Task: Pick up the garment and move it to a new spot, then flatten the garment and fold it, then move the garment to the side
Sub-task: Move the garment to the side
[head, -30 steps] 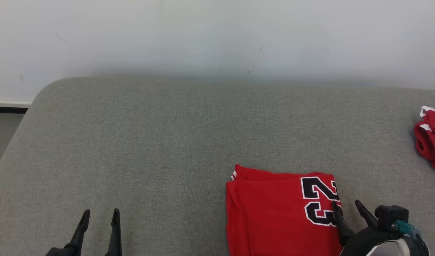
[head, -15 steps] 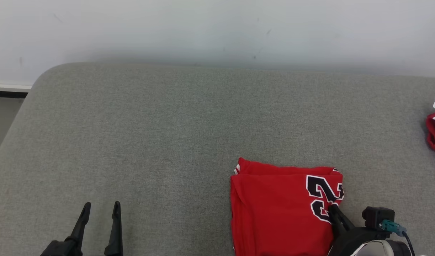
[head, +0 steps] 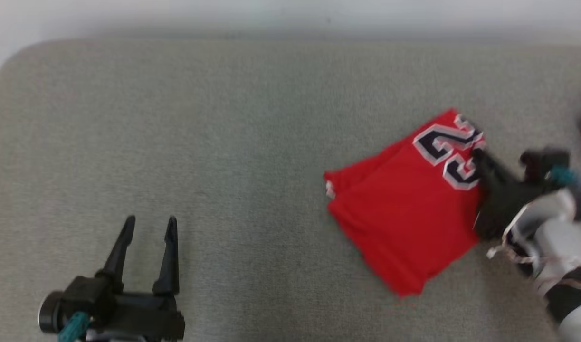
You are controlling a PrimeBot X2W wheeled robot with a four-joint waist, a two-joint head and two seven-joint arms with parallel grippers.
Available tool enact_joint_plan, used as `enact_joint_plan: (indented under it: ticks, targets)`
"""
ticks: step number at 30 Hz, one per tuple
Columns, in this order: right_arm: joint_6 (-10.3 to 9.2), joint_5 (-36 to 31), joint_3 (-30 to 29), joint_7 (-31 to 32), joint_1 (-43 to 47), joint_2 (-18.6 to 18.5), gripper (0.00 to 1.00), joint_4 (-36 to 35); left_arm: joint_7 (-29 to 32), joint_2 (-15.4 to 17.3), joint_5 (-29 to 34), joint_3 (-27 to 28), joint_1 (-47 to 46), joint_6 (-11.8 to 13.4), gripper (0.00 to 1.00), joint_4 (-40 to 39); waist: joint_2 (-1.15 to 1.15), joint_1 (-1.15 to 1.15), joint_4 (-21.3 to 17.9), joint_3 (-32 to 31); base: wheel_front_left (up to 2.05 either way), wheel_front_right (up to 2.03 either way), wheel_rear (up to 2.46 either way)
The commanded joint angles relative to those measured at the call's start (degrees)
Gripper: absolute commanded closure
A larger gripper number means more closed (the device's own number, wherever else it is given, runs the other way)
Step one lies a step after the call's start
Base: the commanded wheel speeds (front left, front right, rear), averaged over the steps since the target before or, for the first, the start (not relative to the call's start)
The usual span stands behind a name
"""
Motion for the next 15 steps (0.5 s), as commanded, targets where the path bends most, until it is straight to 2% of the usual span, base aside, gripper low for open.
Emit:
enact_joint_plan:
  ticks: [1,9,15]
  targets:
    - [-0.17,-0.06,0.23,0.37,-2.20,-2.16,1.00,-1.05,-0.04,-0.01,-0.27,-0.10,-1.79,-0.10,0.00,-0.55,-0.01,-0.01,-3.47,6.69,0.00,0.00,0.00]
    - [-0.17,1.39,0.61,2.59,-12.67,-13.92,1.00,-7.25,-0.03,0.16,2.04,0.21,-6.83,-0.08,0.00,-4.98,-0.01,-0.01,-9.99,16.20,0.00,0.00,0.00]
    - [-0.17,4.84,-0.96,5.02,-17.46,-20.49,1.00,-9.57,-0.02,1.53,3.64,0.37,-8.23,-0.22,0.00,-8.38,-0.01,-0.01,-13.41,20.39,0.00,0.00,0.00]
